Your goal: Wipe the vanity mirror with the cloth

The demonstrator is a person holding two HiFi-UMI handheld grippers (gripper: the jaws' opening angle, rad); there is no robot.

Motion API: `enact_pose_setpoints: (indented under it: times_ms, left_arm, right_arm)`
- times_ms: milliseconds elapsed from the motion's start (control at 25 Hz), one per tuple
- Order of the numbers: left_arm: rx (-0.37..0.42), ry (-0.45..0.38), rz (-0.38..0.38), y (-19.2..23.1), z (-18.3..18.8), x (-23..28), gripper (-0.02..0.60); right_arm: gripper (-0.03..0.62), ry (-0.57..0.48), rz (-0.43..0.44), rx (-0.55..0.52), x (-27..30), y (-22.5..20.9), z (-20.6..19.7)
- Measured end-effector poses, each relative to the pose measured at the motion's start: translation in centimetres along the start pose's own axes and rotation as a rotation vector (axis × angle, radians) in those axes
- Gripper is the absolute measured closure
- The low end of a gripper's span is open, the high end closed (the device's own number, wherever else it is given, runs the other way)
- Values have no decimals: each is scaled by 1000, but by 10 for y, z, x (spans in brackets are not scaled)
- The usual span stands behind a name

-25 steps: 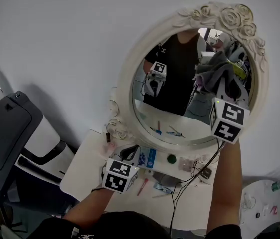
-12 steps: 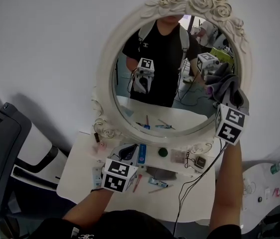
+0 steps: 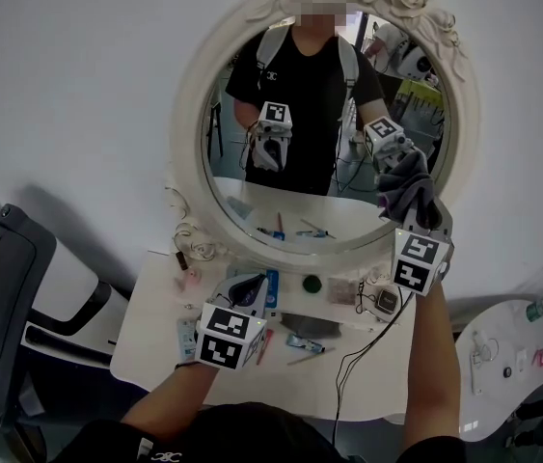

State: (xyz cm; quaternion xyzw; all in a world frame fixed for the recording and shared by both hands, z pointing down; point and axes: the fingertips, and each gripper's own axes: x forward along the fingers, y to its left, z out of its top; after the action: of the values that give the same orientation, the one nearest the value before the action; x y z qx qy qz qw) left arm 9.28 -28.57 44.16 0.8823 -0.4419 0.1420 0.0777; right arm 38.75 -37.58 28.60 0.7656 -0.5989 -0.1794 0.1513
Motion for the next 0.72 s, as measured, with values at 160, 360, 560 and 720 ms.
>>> enact_pose_setpoints:
  times_ms: [160,360,560,720]
  left_arm:
    - [-4,10,14,3,-5,0,575]
    - [-15,8,33,11,-5,-5,575]
    - [-29,5,64,22,-8,-12,575]
    - [-35,8,90,31,-11,-18,575]
  right_arm:
    - [553,46,22,-13,-2,19,-39]
    - [553,108,44,-21,-9,47,-78]
    - [553,180,90,19,-12,81,-112]
    - [553,240,129,54,-17,112,-137]
